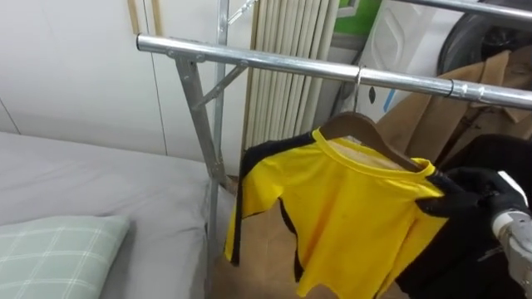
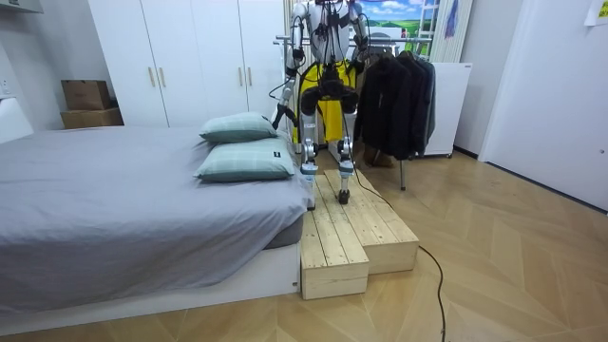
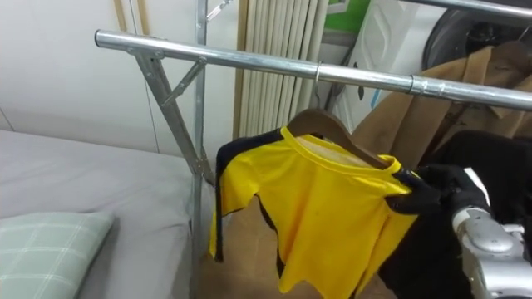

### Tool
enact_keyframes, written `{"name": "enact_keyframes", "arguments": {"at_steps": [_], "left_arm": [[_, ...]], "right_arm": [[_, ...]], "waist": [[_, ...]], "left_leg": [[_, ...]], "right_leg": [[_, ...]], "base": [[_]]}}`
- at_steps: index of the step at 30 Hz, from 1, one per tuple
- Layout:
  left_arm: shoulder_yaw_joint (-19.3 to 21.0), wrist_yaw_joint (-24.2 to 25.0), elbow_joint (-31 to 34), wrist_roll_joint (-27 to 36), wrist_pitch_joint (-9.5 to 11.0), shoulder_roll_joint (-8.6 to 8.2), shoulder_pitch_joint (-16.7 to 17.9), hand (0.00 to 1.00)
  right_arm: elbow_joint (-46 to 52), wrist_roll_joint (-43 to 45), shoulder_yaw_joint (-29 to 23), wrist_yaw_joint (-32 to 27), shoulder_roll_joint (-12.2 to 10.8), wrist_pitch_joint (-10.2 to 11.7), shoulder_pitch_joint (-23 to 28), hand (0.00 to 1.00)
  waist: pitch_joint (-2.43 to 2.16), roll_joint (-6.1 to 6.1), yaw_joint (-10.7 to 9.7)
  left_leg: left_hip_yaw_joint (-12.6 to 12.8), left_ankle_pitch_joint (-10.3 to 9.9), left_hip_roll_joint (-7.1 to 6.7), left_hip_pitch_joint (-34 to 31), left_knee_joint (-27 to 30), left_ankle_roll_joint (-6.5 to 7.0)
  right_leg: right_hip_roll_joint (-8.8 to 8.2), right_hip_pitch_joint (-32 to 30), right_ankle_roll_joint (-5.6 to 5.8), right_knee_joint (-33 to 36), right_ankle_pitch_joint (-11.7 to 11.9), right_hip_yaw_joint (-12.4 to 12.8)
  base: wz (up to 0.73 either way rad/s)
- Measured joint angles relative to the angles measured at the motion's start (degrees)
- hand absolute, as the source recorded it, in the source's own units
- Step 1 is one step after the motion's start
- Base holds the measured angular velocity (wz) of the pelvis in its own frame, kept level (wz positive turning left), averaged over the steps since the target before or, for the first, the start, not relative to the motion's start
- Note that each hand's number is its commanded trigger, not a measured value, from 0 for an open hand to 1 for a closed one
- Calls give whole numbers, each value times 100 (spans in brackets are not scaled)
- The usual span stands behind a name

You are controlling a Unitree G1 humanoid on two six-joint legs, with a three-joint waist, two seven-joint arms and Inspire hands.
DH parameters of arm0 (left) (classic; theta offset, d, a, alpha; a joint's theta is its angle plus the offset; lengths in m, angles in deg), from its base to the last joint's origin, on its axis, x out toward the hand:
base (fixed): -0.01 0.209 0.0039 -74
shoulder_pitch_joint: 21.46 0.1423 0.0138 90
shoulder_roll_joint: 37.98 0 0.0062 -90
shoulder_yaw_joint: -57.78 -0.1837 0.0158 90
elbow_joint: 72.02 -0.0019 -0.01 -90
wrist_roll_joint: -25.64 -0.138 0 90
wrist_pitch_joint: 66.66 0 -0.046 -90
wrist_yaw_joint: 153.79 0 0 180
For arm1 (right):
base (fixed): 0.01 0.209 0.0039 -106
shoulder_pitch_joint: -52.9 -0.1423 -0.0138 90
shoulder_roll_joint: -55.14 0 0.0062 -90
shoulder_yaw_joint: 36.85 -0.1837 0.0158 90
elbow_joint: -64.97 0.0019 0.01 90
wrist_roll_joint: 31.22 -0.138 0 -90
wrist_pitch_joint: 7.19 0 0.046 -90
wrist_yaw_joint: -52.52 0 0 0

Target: Hang clothes

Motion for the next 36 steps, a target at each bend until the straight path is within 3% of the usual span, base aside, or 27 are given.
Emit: {"name": "enact_keyframes", "arguments": {"at_steps": [7,13,36], "left_arm": [[-12,0,-5,18,18,-2,5,0],[-13,-2,-61,57,18,-2,1,0],[-66,-76,-124,52,63,-5,-5,0]], "right_arm": [[50,-206,-12,-13,-5,51,463,0],[-146,-501,-12,-28,-5,51,585,0],[-219,-577,6,-238,-26,64,613,0]], "waist": [[-41,119,-45],[-36,142,-121],[-10,169,-114]], "left_leg": [[-14,-2,4,-16,-25,-3],[-14,-2,3,-7,-23,-3],[-12,0,-3,30,-18,-1]], "right_leg": [[0,14,-4,-2,4,-30],[0,3,-5,1,4,-23],[2,38,-5,-31,4,-15]], "base": [[0],[0],[0]]}}
